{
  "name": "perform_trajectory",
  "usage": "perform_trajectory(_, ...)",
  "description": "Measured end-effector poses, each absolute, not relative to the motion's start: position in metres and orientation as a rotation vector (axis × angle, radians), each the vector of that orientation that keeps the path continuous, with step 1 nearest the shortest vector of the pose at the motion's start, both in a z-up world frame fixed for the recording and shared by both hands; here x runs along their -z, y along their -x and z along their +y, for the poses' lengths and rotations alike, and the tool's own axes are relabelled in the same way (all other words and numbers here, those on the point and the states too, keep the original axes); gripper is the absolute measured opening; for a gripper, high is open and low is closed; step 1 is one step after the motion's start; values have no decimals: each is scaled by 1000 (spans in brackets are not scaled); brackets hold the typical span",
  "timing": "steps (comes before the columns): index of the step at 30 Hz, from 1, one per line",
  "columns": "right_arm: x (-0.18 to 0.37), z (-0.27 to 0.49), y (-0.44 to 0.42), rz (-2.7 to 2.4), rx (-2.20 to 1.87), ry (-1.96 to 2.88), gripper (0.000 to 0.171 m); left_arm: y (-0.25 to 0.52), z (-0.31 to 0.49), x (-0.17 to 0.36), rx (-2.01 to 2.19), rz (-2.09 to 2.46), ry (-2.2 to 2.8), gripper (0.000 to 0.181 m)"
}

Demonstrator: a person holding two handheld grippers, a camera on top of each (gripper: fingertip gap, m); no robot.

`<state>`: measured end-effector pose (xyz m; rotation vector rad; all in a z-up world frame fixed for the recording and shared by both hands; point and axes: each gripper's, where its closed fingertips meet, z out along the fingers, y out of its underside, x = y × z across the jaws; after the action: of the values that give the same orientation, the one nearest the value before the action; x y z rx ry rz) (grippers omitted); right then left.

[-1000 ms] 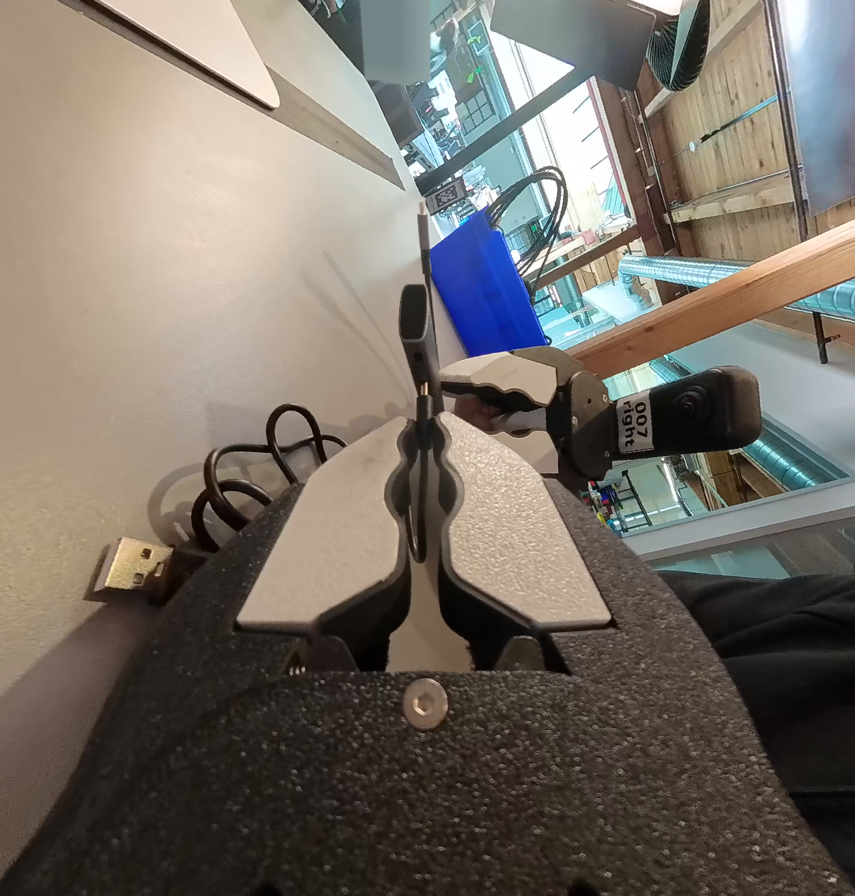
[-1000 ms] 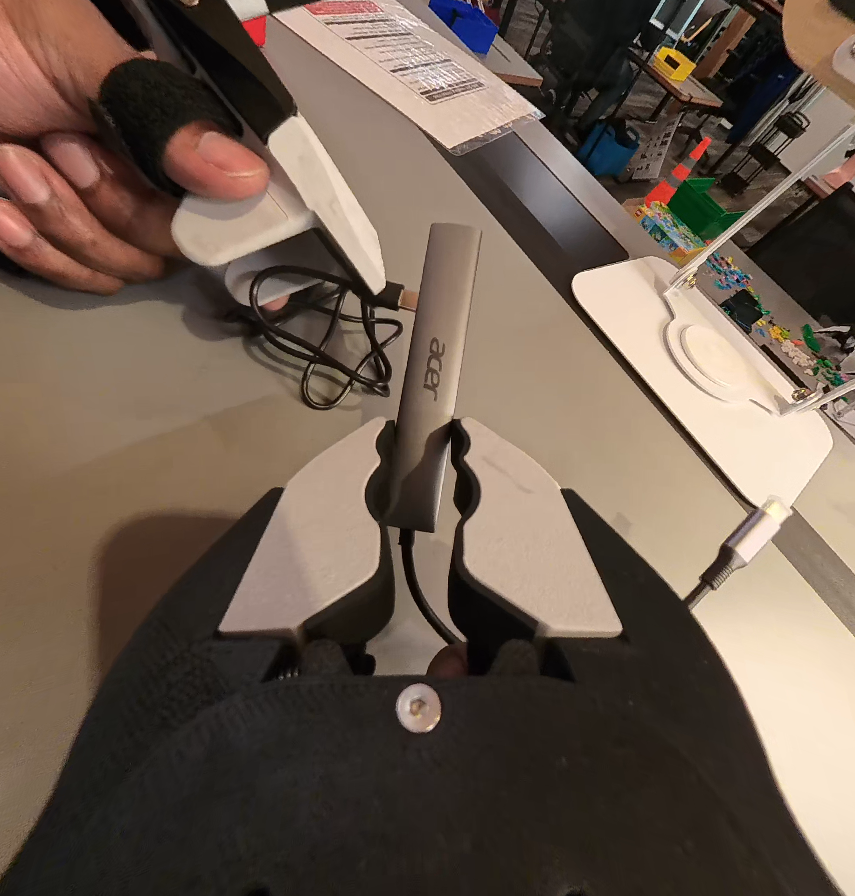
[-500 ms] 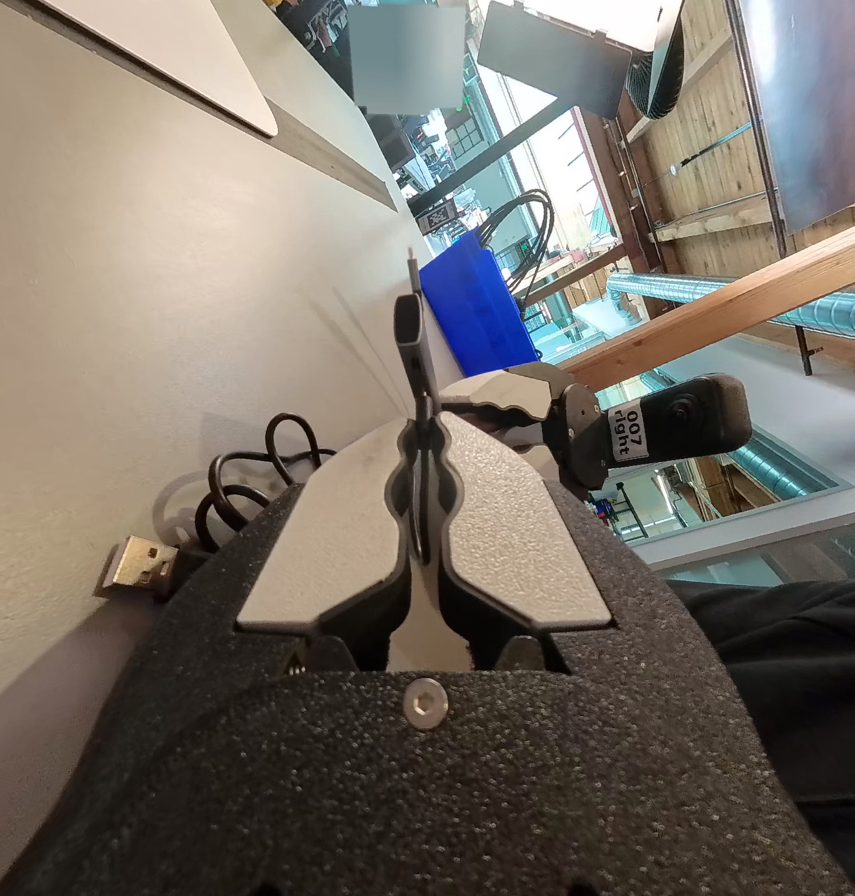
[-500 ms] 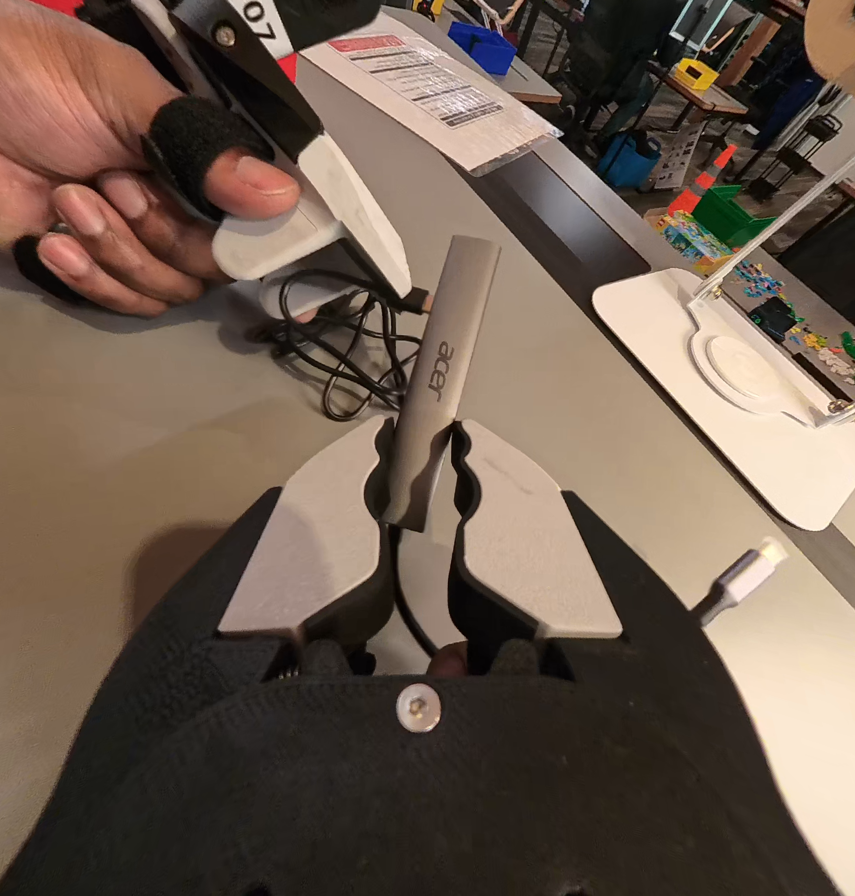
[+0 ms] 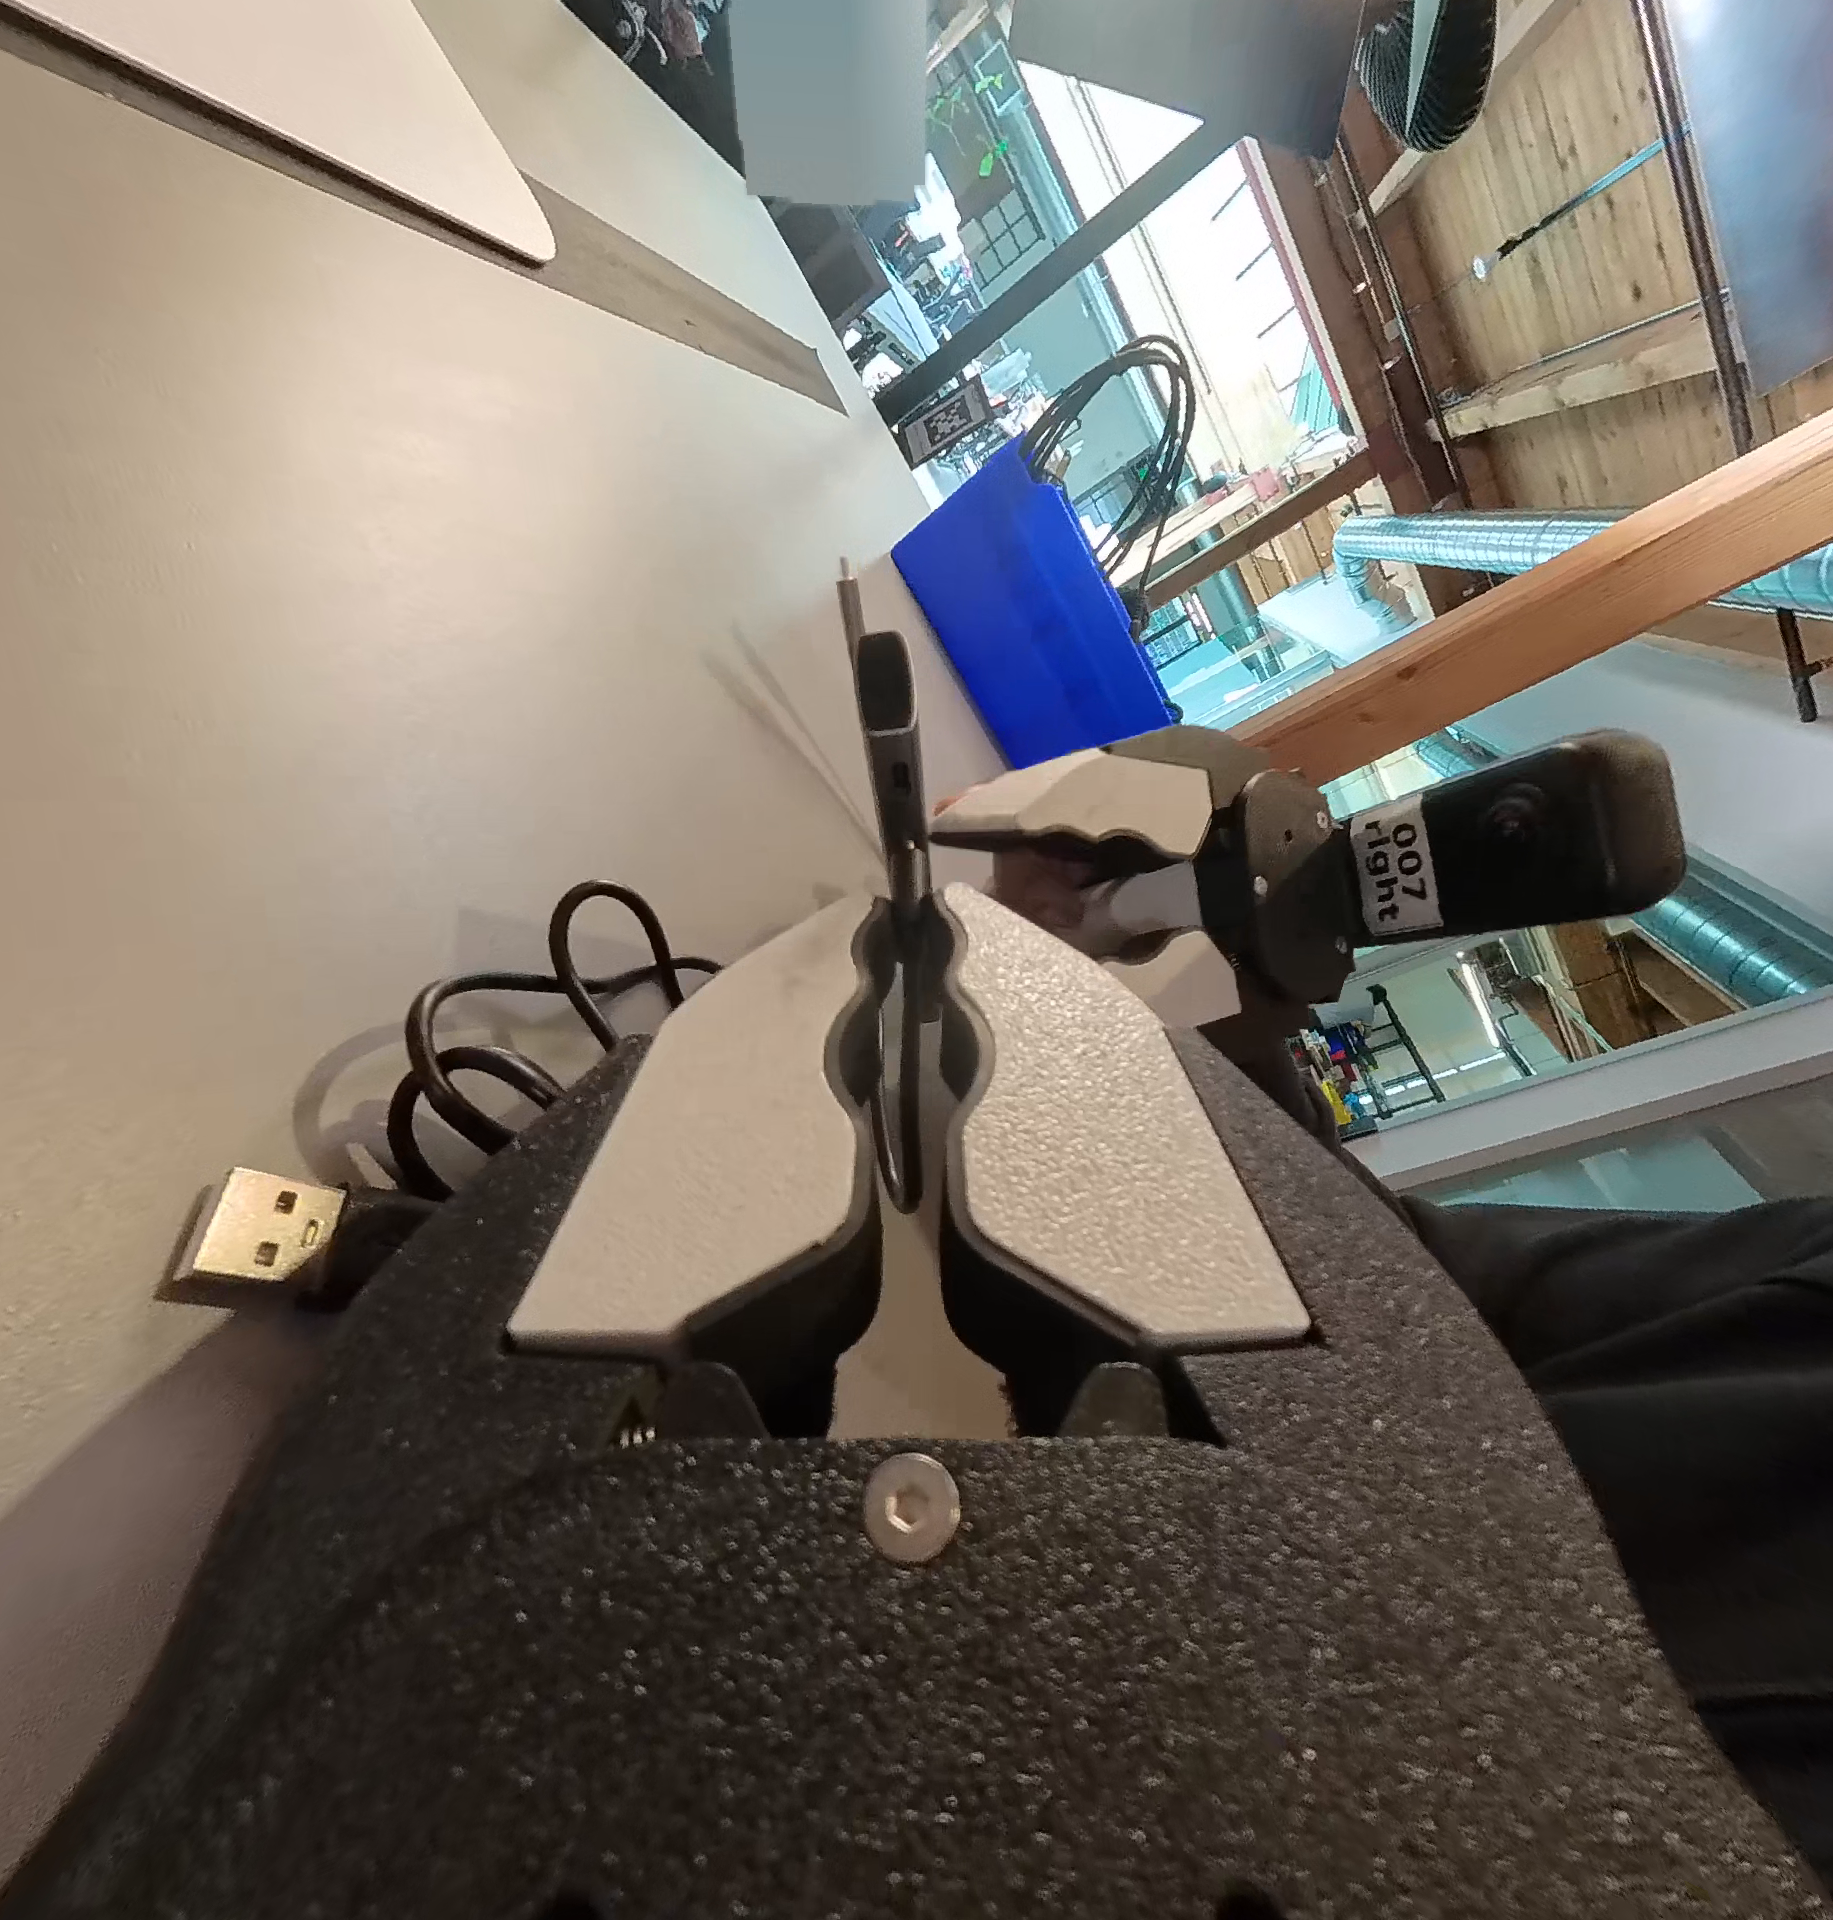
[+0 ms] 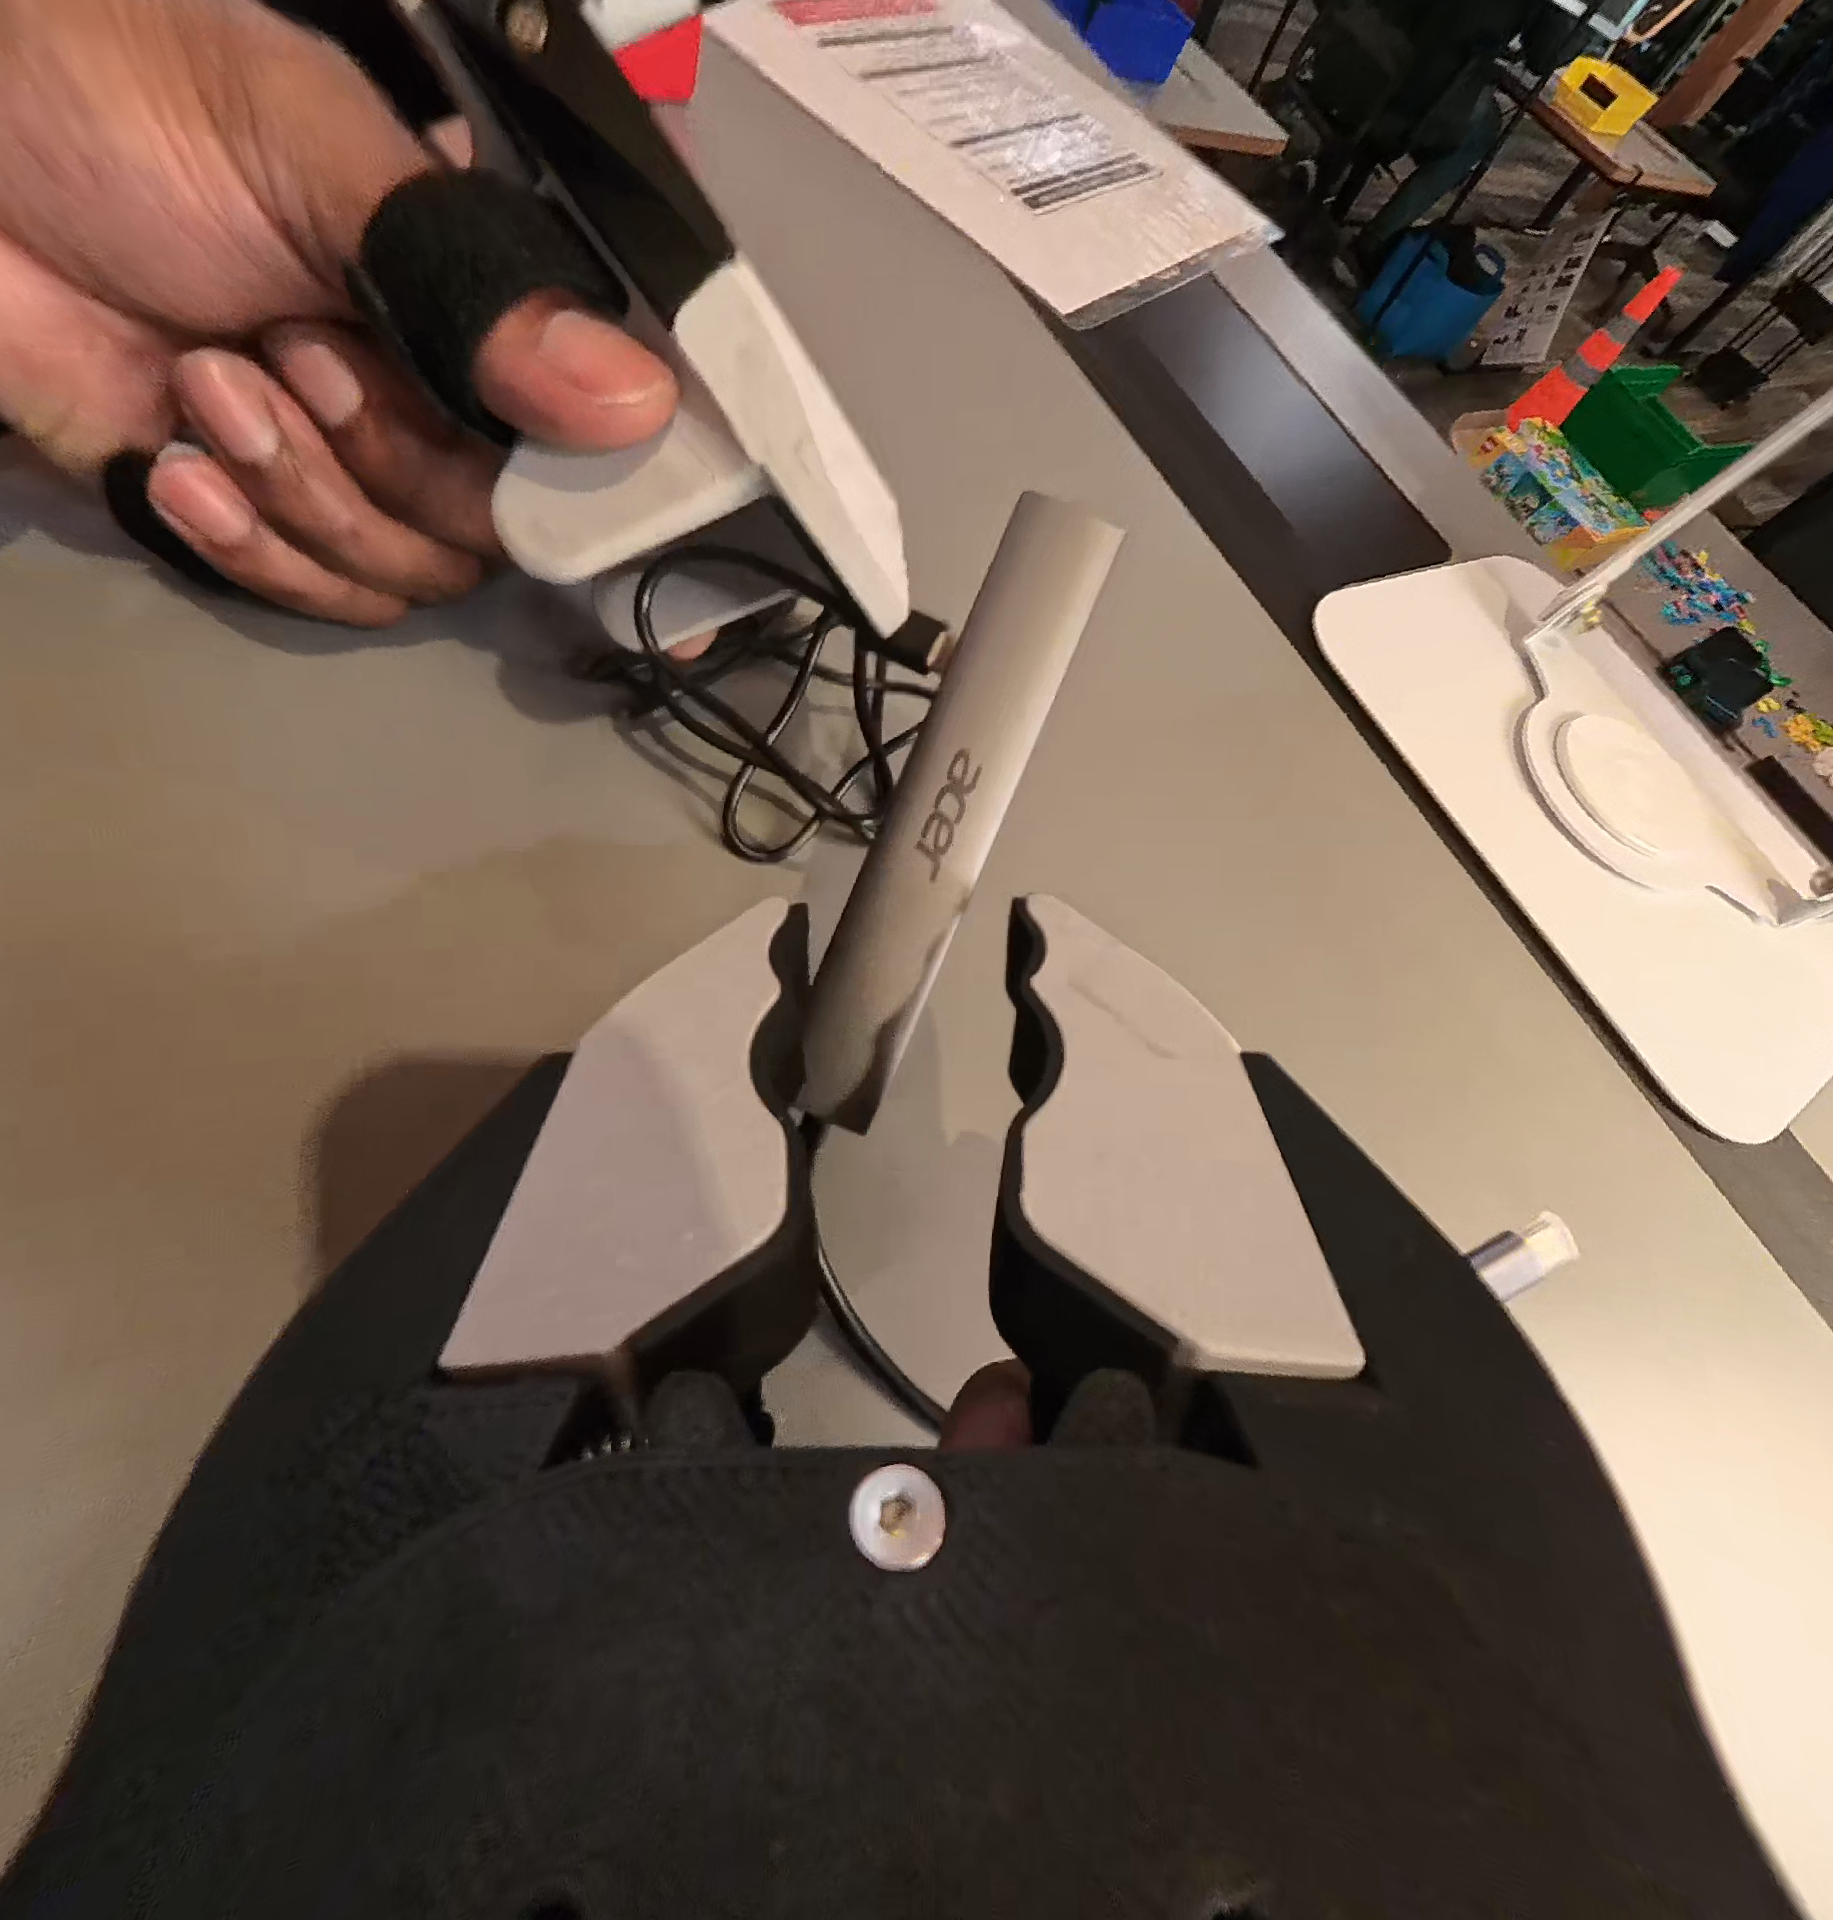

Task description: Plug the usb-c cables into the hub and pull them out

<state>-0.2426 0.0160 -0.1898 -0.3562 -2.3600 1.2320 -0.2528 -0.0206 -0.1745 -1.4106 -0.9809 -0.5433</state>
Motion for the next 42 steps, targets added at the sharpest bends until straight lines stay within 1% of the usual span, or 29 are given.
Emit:
perform_trajectory(3, 177, 13, 248, -2301, -1310, 451, 47, 250, -18, 175, 530, -963, 1436, 6)
perform_trajectory(6, 179, 9, 251, -2287, -1287, 498, 49, 246, -14, 175, 513, -932, 1475, 6)
perform_trajectory(13, 188, 3, 251, -2281, -1172, 440, 36, 236, -5, 177, 508, -863, 1554, 6)
perform_trajectory(15, 186, 5, 254, -2243, -1151, 429, 27, 235, -5, 177, 510, -860, 1555, 6)
perform_trajectory(23, 188, 8, 250, -2266, -1087, 328, 27, 231, -2, 179, 510, -838, 1588, 6)
perform_trajectory(32, 188, 3, 251, -2285, -1129, 432, 28, 236, -6, 176, 494, -859, 1547, 5)
perform_trajectory(42, 189, 3, 250, -2284, -1077, 357, 29, 235, -7, 175, 523, -855, 1540, 6)
